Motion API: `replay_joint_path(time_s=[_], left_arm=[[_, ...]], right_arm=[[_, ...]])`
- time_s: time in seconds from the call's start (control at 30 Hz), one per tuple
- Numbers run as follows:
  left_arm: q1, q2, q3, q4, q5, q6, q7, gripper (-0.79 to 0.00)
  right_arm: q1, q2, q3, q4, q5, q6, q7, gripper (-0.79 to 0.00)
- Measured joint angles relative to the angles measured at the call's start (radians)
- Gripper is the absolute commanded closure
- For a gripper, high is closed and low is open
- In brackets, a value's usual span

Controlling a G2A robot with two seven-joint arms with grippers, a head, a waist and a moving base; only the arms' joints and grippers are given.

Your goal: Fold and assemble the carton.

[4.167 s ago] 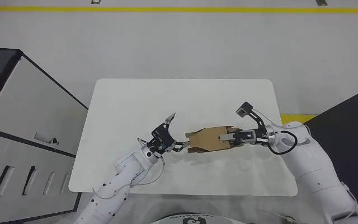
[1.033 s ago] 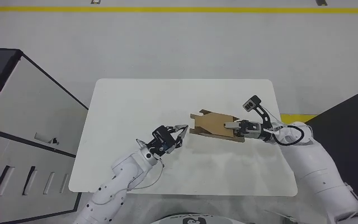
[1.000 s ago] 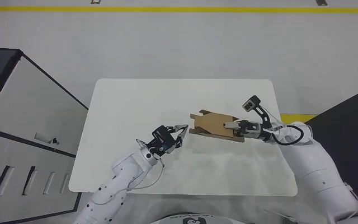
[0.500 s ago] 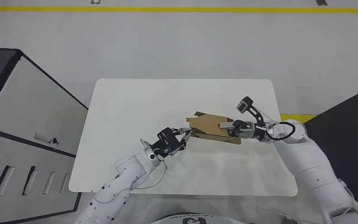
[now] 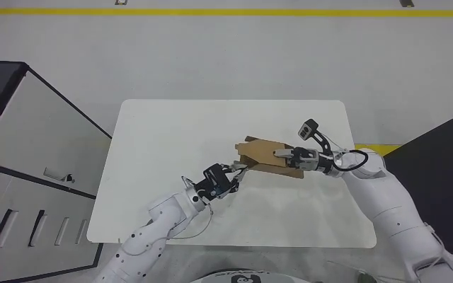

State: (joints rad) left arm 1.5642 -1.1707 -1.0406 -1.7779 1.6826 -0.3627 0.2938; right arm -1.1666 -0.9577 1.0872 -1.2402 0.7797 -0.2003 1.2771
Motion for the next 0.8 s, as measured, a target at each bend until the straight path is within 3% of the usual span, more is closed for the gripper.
replay_joint_path(time_s=[0.8], left_arm=[[-0.047,-0.007,0.070,0.027,0.016,-0.006,-0.012,0.000]], right_arm=[[0.011,-0.024,-0.005,0.024,-0.001,0.004,-0.010,0.000]])
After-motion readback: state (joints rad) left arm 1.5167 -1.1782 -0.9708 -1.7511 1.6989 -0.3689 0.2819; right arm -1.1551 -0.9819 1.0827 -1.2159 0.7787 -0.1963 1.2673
